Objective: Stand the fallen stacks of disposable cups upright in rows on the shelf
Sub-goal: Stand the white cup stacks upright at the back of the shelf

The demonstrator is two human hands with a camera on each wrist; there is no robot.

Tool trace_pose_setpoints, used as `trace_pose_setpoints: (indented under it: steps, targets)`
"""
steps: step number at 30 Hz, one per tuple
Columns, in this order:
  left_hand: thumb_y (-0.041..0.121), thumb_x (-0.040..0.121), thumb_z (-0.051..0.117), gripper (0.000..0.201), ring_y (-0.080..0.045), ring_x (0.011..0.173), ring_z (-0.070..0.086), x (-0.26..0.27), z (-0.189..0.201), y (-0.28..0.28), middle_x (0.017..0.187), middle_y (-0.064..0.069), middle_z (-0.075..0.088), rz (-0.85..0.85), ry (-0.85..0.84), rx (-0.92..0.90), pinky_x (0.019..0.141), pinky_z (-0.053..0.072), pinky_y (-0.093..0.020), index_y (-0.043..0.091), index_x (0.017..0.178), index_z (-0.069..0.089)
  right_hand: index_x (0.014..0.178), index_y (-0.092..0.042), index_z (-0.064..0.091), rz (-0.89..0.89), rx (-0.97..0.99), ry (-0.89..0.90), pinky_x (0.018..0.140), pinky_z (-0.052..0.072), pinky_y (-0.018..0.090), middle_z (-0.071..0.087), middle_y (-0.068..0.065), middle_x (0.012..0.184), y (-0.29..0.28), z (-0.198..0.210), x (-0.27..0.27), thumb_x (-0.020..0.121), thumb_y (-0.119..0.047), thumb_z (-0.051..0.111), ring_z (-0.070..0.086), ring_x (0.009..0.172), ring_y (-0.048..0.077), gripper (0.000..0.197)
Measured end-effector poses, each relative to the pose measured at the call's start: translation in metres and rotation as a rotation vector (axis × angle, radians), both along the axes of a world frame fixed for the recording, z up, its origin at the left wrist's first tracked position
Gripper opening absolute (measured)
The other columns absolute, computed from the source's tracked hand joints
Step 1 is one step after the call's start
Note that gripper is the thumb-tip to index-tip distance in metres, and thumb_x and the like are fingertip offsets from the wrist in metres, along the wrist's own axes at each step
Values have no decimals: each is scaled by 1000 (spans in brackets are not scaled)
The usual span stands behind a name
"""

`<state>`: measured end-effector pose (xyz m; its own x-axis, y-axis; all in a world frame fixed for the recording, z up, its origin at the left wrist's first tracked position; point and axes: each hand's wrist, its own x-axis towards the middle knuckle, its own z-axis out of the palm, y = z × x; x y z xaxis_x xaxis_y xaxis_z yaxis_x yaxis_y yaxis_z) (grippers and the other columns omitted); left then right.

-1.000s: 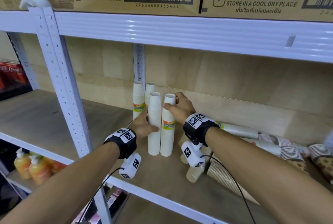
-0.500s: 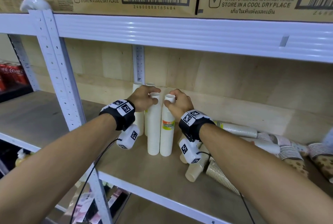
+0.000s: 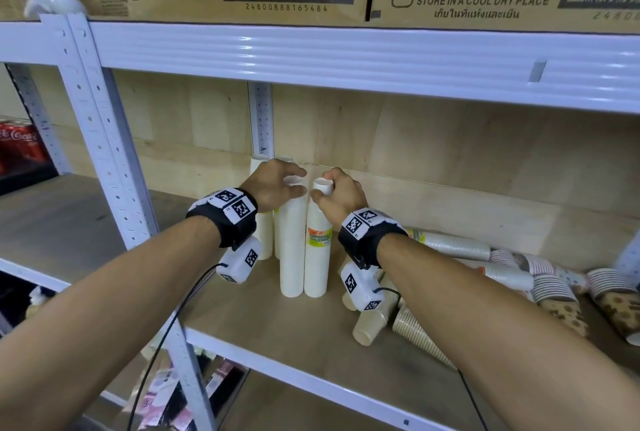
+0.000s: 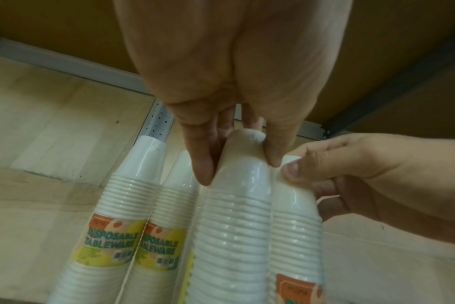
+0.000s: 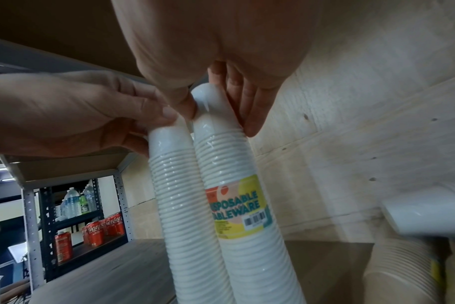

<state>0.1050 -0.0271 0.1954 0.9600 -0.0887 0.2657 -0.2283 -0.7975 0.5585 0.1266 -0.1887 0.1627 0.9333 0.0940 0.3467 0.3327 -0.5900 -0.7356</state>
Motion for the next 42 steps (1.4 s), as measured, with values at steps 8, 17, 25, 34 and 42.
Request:
trace_pose_setpoints:
  steps: [8,17,25,34,42]
  targets:
    - [23,90,61,46,-16,131,48,0,6,-2,144,1,51,2,45,94,103,41,-26,20,136,57,120,-23,56,-1,17,-2,80,52,30,63,0,109,-2,-1,1,84,-30,64,62,95,23,37]
    - [35,86,69,39,-18,117,56,1,12,1,133,1,58,22,15,180,98,48,-33,24,124,65,116,-23,56,0,0,-8,78,52,32,63,0,103,-1,-3,4,83,-31,64,62,93,24,35]
    - [30,90,65,32,-20,119,55,1,17,0,135,0,58,-9,6,248,96,46,-31,25,121,66,111,-23,57,9,6,-11,76,53,32,65,0,102,-3,-2,5,83,-30,64,62,90,23,30]
    - [15,91,59,40,-19,129,49,4,20,-5,143,-1,52,-25,69,196,95,38,-23,20,130,63,108,-23,57,10,13,-12,76,53,32,65,-1,101,-5,-3,6,82,-30,65,63,90,22,27]
    - [23,89,64,41,-19,124,51,5,20,-2,142,1,52,-51,90,205,93,41,-26,23,131,62,108,-23,58,10,23,-9,80,54,34,66,1,103,-6,-2,7,82,-30,66,64,91,23,29]
